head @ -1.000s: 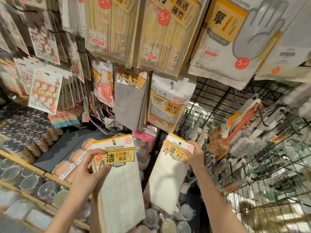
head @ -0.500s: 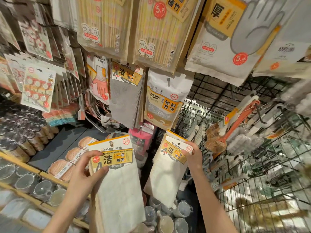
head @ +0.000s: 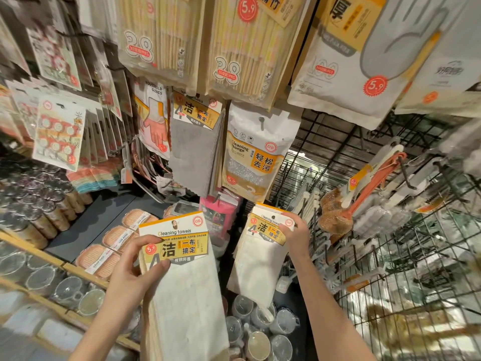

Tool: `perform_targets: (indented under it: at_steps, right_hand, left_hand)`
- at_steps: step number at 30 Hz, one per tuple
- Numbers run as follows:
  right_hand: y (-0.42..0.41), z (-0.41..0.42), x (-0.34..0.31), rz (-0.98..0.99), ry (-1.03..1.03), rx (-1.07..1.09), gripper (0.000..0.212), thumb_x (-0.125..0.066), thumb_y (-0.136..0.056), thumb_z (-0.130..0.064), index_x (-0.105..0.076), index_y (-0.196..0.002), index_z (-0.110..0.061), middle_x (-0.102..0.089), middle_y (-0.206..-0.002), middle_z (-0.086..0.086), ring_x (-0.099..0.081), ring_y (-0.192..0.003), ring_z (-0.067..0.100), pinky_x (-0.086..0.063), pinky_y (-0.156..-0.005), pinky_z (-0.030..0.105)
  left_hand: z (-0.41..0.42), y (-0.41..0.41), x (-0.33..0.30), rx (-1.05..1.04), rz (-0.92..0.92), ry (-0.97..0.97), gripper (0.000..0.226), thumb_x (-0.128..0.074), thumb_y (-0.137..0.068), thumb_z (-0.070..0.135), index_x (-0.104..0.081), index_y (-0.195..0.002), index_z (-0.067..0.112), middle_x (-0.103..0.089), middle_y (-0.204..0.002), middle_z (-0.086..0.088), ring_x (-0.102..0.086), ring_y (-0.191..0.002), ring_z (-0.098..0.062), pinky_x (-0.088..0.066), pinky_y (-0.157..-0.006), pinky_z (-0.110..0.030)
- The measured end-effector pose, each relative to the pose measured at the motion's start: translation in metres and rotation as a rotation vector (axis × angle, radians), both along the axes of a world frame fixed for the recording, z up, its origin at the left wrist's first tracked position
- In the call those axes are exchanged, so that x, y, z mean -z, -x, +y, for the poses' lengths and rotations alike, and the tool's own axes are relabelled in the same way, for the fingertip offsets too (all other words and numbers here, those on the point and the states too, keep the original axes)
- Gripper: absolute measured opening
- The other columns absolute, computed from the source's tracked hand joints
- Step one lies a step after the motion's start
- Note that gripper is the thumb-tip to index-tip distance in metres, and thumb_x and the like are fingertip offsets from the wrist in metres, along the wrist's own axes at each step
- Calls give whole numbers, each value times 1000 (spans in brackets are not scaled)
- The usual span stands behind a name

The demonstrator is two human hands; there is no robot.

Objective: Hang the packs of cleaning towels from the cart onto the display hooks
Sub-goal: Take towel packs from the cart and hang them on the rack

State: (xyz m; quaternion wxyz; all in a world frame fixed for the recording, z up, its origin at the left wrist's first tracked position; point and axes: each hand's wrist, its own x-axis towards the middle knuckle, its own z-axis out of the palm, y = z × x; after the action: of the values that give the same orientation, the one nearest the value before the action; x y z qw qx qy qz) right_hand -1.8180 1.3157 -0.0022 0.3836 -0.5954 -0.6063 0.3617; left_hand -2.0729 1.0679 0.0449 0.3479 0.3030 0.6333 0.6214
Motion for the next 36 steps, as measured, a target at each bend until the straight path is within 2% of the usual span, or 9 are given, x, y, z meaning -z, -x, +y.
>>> perform_targets:
  at_steps: [5,9,12,17,24,28,31,33,36]
  right_hand:
    - [-5,-2,1,-48,-15,16,27,-63,-80,-1,-66,-103,-14,-61,-106,17,-60,-94,28,-52,-74,38]
    - [-7,-1,2,-95,-49,37,26,-64,-80,-3,-67,-103,-14,-57,-104,13,-54,-87,17,-40,-66,20]
    - [-3,4,0,-79,-84,25,24,-64,-81,-1,-69,-101,-12,-54,-102,12,-52,-87,16,-39,-70,15]
    - [1,15,-3,-81,-92,23,24,-66,-81,1,-67,-104,-5,-53,-104,18,-53,-87,23,-45,-83,33]
    - [0,15,-4,-3,-40,37,27,-67,-82,0,-60,-108,0,-58,-109,21,-57,-98,35,-47,-88,52]
    - [-1,5,-14,-31,-73,40,33,-71,-80,-3,-60,-111,-1,-58,-110,15,-54,-103,29,-47,-89,39]
    - [1,-11,-28,-23,-75,-1,35,-71,-79,-3,-60,-112,-4,-56,-112,12,-53,-105,26,-47,-92,39]
    - [5,-25,-37,-19,-83,-57,33,-71,-80,-4,-60,-111,-5,-55,-113,10,-53,-105,24,-47,-93,39]
    - [17,-49,-56,47,-45,-177,21,-68,-85,-11,-62,-105,-11,-58,-109,4,-57,-101,21,-47,-87,30]
  left_hand:
    - [-3,0,1,2,-7,11,44,-71,-78,-6,-63,-90,35,-73,-96,8,-66,-74,-1,-49,-53,-14]
    - [-5,-2,1,11,12,33,42,-72,-79,-3,-63,-91,36,-72,-96,11,-65,-77,0,-49,-53,-14]
    - [-6,-3,1,10,5,40,41,-72,-79,-4,-63,-90,35,-73,-94,11,-66,-73,0,-49,-51,-14]
    - [-7,-2,1,27,1,52,43,-73,-78,-1,-64,-94,38,-73,-97,8,-66,-72,-2,-48,-50,-12]
    - [-3,-5,-9,39,4,29,52,-75,-70,19,-60,-111,49,-69,-109,6,-67,-87,-7,-52,-67,-27]
    - [2,-10,-13,49,-10,28,65,-76,-74,15,-54,-116,59,-68,-117,6,-68,-98,-9,-51,-87,-38]
    - [5,-12,-14,59,-13,23,79,-74,-78,8,-44,-119,68,-64,-125,4,-65,-106,-14,-51,-92,-44]
    - [7,-15,-16,66,0,9,86,-74,-78,7,-37,-123,71,-63,-127,6,-65,-106,-10,-53,-84,-34]
    - [9,-19,-19,95,0,-14,86,-73,-79,2,-36,-128,62,-62,-126,6,-65,-98,2,-53,-69,-16]
